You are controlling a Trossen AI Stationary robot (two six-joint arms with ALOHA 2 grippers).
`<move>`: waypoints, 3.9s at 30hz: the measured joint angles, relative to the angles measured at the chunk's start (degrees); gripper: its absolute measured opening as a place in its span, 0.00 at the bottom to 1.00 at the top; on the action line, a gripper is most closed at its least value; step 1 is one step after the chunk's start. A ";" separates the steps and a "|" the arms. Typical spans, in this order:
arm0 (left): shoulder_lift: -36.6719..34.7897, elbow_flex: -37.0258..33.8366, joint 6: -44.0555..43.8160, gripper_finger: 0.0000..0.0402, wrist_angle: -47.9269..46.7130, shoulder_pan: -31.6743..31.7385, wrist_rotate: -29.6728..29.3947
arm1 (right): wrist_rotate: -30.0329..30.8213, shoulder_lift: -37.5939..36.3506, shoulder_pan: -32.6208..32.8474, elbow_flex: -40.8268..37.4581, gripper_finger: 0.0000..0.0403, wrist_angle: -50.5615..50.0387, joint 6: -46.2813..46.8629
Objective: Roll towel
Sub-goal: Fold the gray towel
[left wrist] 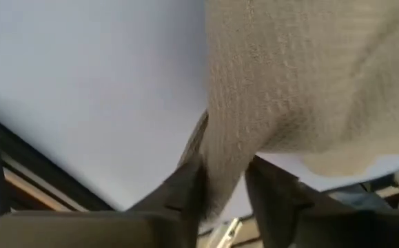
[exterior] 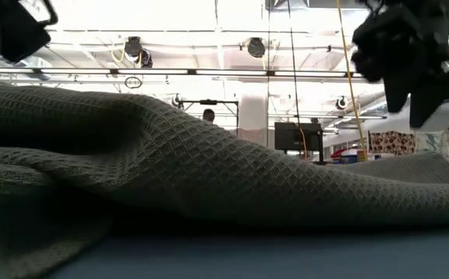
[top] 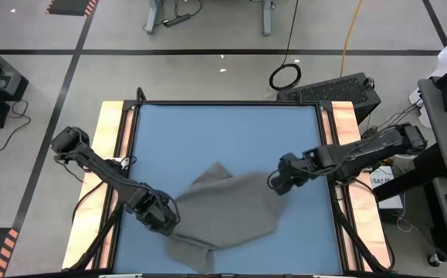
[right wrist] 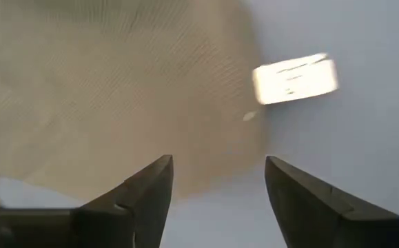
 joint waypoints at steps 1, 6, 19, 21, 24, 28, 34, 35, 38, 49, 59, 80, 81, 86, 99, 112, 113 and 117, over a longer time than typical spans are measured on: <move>-0.47 0.74 0.31 0.36 -0.15 0.26 0.00 | -1.49 0.02 -0.42 -2.12 0.54 3.53 0.38; -4.56 3.66 1.80 0.49 -1.25 1.89 -4.81 | -4.23 0.09 -0.69 -10.52 0.53 13.86 5.56; -8.70 5.51 33.98 0.50 1.23 26.97 -12.25 | -6.61 -0.66 1.20 -8.84 0.53 13.79 9.61; -7.58 5.51 40.65 0.50 3.49 32.40 -12.00 | -5.45 -0.66 2.13 -8.34 0.53 12.48 10.67; -4.97 5.53 50.18 0.50 9.71 39.82 -10.16 | -4.08 -0.63 3.61 -8.34 0.53 11.52 12.57; 0.88 5.53 63.40 0.50 18.01 45.17 -6.00 | -4.30 -0.63 5.40 -8.34 0.53 11.62 15.19; 10.01 5.53 70.66 0.50 22.75 45.92 -0.26 | -4.42 -0.63 8.87 -8.34 0.53 12.76 19.66; 11.10 5.53 70.66 0.50 23.45 45.57 -0.22 | -4.46 -0.63 9.39 -8.34 0.53 12.65 20.03; 13.96 5.53 70.81 0.50 26.00 44.25 -2.02 | -4.23 -0.63 10.41 -8.34 0.53 12.11 20.96; 21.47 5.53 70.72 0.47 35.73 39.56 -15.78 | -2.77 -0.63 10.50 -8.34 0.53 10.19 19.46; 22.71 5.48 69.24 0.03 35.41 37.12 -22.43 | 1.30 -0.61 11.28 -8.34 0.53 9.28 17.56; -8.32 5.50 60.44 0.00 7.47 38.17 -37.30 | 17.24 -6.35 11.83 -8.30 0.53 9.83 19.49; -9.65 5.51 60.12 0.00 6.31 37.95 -38.41 | 18.54 -6.83 11.69 -8.29 0.53 9.31 19.49; -11.22 3.40 60.17 0.00 5.90 38.03 -38.90 | 24.10 -6.88 8.66 -8.29 0.53 6.85 20.78; -7.00 2.77 59.95 0.00 8.54 37.60 -36.63 | 16.52 -4.71 -15.94 -8.29 0.53 19.23 5.53; -7.00 2.77 55.56 0.02 7.72 37.60 -33.95 | -1.26 14.79 -28.82 -8.34 0.53 39.50 -12.74; -7.00 2.77 55.56 0.02 7.57 37.60 -33.58 | -1.54 16.19 -28.80 -8.34 0.53 40.51 -12.78; -7.00 2.77 55.54 0.03 7.54 37.60 -32.39 | -3.20 20.44 -28.82 -8.38 0.52 43.45 -14.98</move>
